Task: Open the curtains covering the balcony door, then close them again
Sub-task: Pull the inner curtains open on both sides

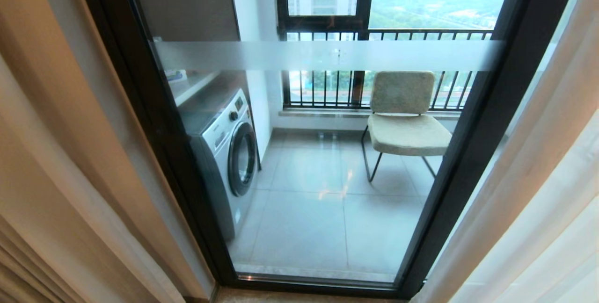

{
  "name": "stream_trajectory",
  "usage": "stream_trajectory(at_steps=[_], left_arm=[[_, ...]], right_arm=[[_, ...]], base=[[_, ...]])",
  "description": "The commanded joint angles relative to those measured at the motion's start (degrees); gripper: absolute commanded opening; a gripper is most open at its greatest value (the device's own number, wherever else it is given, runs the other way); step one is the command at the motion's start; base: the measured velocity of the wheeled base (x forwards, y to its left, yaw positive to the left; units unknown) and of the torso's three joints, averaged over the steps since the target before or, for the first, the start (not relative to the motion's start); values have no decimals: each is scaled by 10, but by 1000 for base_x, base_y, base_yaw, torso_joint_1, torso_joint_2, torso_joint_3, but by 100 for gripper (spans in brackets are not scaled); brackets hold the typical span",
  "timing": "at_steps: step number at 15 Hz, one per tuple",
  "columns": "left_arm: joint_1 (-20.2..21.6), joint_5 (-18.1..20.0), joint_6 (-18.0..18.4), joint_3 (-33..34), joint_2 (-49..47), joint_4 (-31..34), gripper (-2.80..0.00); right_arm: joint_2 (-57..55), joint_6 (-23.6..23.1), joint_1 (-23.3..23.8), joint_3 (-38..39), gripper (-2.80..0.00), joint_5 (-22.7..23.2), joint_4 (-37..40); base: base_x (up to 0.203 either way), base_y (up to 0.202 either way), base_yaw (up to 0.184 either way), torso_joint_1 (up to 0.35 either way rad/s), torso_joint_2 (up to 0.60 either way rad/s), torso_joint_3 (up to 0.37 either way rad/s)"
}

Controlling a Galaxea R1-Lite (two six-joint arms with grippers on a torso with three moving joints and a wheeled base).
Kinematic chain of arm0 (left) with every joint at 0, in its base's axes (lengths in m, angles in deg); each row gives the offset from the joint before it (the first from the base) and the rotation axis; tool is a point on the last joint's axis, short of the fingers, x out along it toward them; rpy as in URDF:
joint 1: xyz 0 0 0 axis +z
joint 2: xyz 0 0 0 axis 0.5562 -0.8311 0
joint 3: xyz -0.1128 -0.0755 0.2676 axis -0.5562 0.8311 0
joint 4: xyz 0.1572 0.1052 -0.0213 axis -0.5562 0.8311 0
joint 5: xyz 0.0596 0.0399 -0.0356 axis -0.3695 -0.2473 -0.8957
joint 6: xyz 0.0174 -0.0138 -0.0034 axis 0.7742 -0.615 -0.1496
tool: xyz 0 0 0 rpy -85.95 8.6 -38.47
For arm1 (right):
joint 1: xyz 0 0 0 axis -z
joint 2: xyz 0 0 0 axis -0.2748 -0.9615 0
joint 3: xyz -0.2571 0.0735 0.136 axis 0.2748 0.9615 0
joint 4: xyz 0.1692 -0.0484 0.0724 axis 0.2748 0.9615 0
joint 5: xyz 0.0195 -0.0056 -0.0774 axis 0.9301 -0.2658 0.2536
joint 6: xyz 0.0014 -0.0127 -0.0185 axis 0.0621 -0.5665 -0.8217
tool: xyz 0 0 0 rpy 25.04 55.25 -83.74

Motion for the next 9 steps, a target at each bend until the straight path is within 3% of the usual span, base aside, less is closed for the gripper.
stream_trajectory(at_steps=[1, 9], left_arm=[[0, 0, -1, 0, 1, 0, -280], [0, 0, -1, 0, 1, 0, -280]], right_arm=[[0, 0, 0, 0, -280, 0, 0], [0, 0, 0, 0, -280, 0, 0]], base=[[0, -190, 2, 3, 3, 2], [0, -190, 2, 1, 2, 1]])
